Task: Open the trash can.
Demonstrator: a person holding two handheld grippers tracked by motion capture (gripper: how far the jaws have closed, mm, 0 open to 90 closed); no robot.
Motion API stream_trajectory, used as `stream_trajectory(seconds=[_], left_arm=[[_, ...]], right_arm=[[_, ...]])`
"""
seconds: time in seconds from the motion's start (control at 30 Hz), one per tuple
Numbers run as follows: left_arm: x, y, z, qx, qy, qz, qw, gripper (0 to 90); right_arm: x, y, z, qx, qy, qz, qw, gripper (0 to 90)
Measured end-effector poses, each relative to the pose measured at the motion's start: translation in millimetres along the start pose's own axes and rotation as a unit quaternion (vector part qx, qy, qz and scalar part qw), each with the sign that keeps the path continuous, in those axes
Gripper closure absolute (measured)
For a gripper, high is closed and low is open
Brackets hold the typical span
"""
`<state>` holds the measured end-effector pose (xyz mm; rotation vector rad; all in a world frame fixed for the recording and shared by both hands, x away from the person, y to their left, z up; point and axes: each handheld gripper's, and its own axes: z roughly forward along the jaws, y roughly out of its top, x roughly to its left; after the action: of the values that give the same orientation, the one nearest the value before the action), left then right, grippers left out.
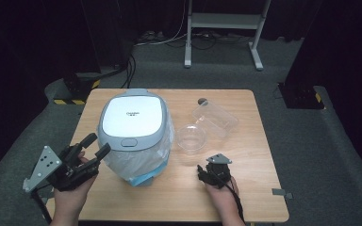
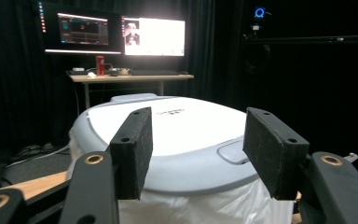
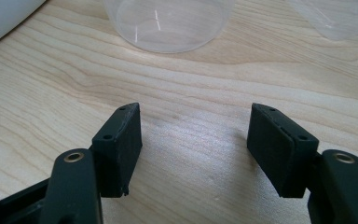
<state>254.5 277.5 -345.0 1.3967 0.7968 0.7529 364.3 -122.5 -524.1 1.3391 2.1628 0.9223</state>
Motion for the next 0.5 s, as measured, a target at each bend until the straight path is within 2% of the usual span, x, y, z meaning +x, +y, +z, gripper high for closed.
stream_trajectory(seconds=[0.37,0.5], left_arm=[[-12.8,-1.0,16.2,0.007,-0.018,0.008,0.9998,49.6],[-18.3,-1.7,22.8,0.01,-0.023,0.018,0.9995,54.8]], right_arm=[[-0.1,0.0,0.0,0.0,0.001,-0.001,1.0,35.6],[-0.1,0.0,0.0,0.0,0.001,-0.001,1.0,35.6]])
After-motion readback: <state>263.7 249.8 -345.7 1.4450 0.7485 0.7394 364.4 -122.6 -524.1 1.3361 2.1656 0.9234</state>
